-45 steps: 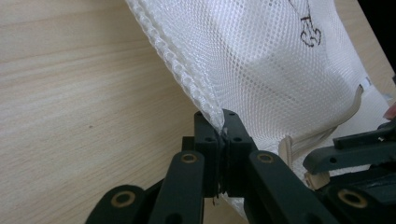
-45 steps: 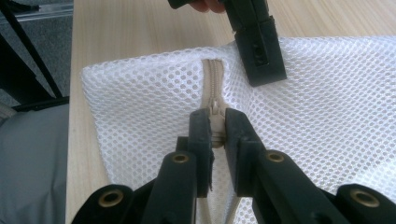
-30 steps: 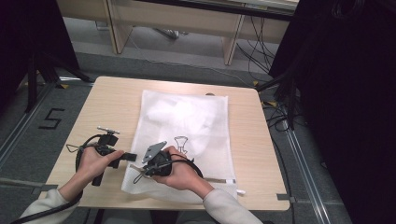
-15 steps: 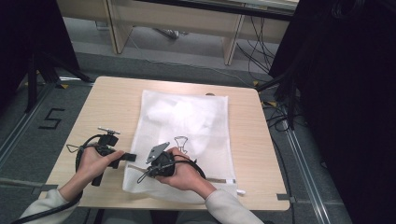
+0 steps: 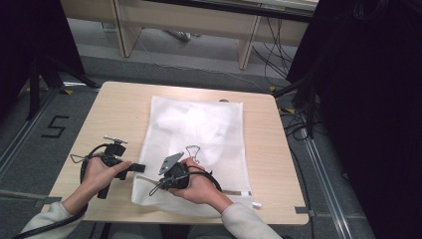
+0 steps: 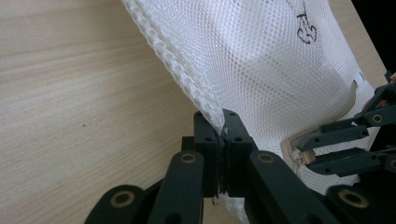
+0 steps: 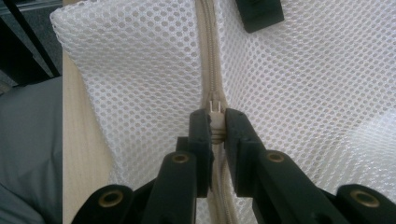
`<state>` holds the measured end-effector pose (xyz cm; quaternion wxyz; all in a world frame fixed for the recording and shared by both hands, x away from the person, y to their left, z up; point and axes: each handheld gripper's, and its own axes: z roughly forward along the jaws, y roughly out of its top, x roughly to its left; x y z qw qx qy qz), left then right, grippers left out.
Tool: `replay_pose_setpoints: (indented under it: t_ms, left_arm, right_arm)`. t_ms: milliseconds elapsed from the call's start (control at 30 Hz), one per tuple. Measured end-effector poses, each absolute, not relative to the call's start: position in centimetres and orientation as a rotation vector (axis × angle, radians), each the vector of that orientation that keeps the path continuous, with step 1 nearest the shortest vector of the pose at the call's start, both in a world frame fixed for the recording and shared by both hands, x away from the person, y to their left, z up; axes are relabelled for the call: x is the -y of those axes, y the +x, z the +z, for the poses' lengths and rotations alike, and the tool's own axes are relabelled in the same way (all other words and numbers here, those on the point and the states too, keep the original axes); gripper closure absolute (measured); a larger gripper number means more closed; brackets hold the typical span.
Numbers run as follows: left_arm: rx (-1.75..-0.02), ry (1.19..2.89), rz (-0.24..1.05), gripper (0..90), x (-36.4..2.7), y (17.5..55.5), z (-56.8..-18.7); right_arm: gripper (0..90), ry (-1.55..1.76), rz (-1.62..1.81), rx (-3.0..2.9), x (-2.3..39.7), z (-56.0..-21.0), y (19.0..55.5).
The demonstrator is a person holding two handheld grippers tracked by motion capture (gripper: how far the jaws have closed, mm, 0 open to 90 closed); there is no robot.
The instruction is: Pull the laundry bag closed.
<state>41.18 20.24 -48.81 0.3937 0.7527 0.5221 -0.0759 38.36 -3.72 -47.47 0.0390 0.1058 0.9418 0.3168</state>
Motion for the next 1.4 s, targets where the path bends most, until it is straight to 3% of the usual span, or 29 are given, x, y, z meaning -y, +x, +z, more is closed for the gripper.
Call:
replay_pose_setpoints:
  t_ms: [1400]
  left_arm:
    - [-1.305,1.908,-0.174,85.6,-20.4,41.1,-48.8]
  right_arm:
    - [82.3,0.448,0.996,-2.903,6.6,-46.8,38.7]
